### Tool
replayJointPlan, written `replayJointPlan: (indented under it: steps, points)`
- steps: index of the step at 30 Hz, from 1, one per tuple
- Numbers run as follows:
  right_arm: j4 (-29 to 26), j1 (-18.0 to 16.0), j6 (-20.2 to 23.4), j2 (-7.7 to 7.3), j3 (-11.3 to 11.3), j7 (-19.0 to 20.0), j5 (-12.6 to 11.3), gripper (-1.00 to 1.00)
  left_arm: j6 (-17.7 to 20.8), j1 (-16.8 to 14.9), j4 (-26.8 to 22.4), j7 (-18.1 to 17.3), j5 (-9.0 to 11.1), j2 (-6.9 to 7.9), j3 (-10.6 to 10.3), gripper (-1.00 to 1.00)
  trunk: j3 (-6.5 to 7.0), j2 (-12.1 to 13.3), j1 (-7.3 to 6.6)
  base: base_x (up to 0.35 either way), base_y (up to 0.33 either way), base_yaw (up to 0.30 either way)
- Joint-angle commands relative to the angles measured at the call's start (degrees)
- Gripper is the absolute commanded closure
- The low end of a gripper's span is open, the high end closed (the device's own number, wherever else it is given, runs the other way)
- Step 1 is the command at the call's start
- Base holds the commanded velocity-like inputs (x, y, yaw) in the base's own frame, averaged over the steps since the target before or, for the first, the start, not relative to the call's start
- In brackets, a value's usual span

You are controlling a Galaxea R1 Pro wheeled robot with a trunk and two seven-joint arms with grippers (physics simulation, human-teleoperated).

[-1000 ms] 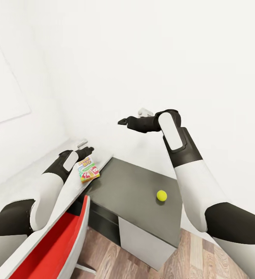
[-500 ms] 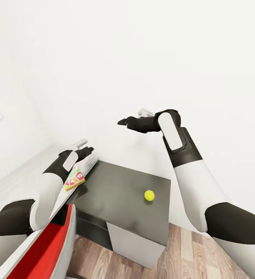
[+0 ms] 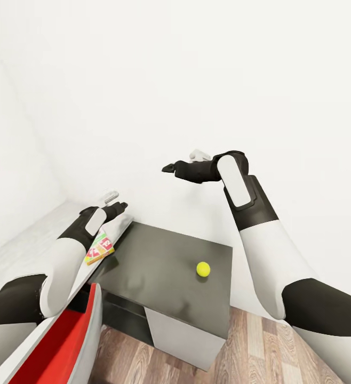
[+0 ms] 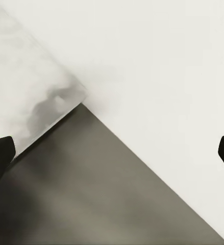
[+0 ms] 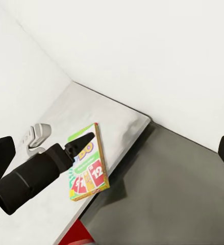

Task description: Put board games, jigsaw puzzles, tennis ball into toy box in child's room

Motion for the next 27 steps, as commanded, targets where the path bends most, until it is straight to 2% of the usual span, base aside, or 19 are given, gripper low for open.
replayJointPlan:
  steps: [1, 10, 21, 23, 27]
  points:
    - [0.0, -0.1, 0.1, 0.0, 0.0, -0.6, -0.6, -1.0, 0.3, 0.0, -0.1, 0.4, 0.6, 0.0, 0.1, -1.0, -0.12, -0.1, 0.03, 0.001, 0.0, -0.002]
    - [0.0, -0.1, 0.1, 0.0, 0.0, -0.6, -0.6, -1.0, 0.4, 0.0, -0.1, 0.8, 0.6, 0.19, 0.2, -1.0, -0.14, -0.1, 0.03, 0.0, 0.0, 0.004]
    - [0.0, -0.1, 0.1, 0.0, 0.0, -0.6, -0.6, -1.0, 0.4, 0.0, 0.0, 1.0, 0.4, 1.64, 0.2, -1.0, -0.8, -0.1, 0.03, 0.0, 0.0, 0.139]
    - [0.0, -0.1, 0.1, 0.0, 0.0, -0.6, -0.6, -1.0, 0.4, 0.0, 0.0, 1.2, 0.4, 2.04, 0.2, -1.0, -0.95, -0.1, 0.03, 0.0, 0.0, 0.167]
    - [-0.1, -0.1, 0.1, 0.0, 0.0, -0.6, -0.6, -1.0, -0.4, 0.0, 0.1, 2.3, 0.3, 3.78, 0.2, -1.0, -1.24, -0.1, 0.03, 0.0, 0.0, 0.169]
